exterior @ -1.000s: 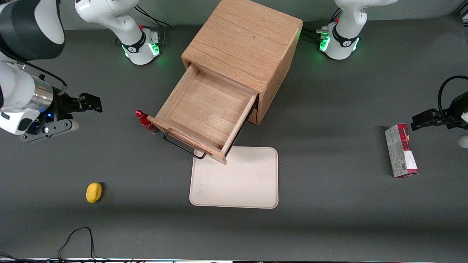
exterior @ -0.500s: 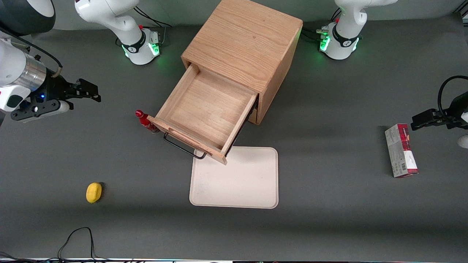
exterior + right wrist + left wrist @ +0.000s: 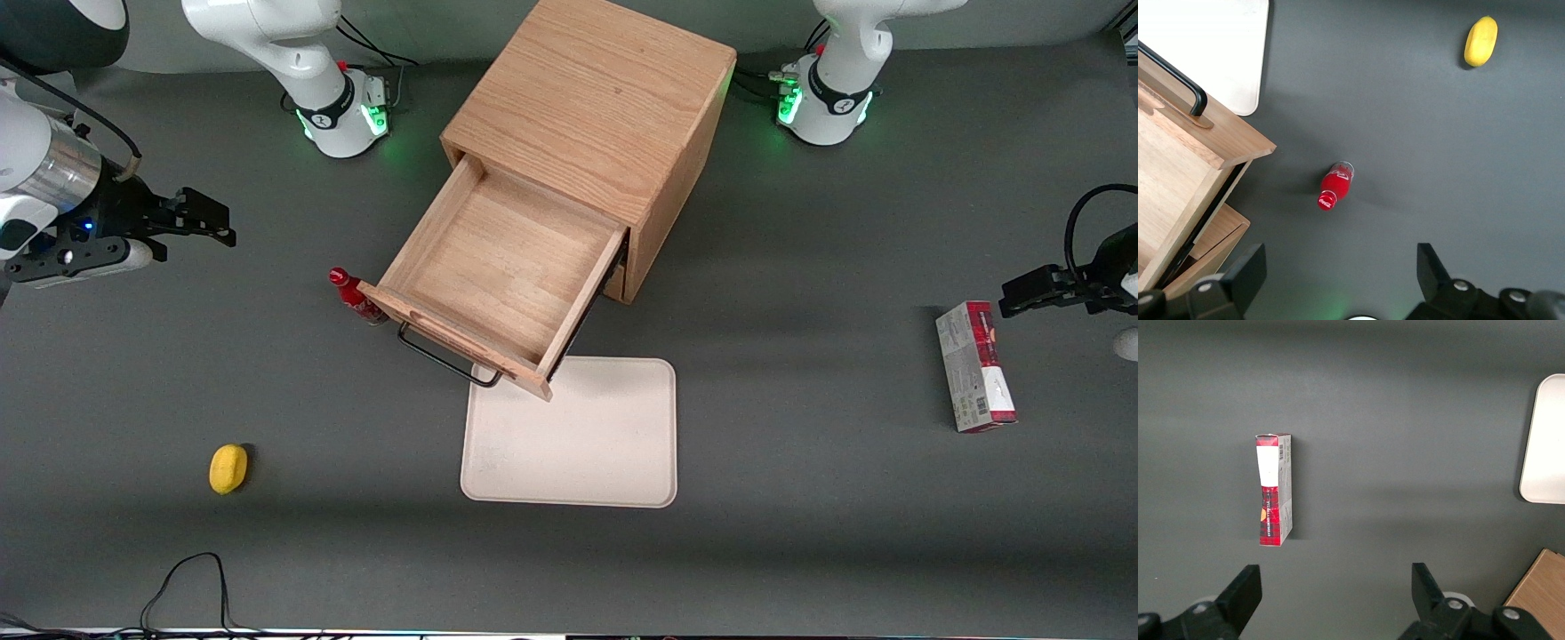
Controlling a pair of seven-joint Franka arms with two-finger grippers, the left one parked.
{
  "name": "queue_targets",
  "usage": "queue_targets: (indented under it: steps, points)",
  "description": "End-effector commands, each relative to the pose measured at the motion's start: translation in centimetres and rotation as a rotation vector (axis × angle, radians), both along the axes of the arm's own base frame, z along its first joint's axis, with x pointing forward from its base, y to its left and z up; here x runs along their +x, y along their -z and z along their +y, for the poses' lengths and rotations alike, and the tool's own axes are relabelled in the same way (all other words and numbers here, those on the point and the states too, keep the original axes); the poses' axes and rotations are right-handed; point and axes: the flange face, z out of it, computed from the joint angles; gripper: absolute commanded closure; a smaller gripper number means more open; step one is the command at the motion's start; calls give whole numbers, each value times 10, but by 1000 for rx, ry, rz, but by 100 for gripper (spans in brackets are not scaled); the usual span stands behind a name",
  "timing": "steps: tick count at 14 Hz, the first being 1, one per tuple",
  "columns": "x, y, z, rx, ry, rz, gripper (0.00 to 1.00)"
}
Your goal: Open upper drawer
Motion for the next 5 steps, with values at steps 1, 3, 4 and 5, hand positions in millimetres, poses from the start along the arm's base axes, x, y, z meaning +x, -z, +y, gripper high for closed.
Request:
queue_targets:
  steps: [1,3,4,5]
  points:
    - [4,-9,5,-21,12,-21,0]
    - [5,-10,3,-19,13,-22,0]
    - [6,-14,2,-18,13,-26,0]
    - [7,-12,2,-19,19,-11,0]
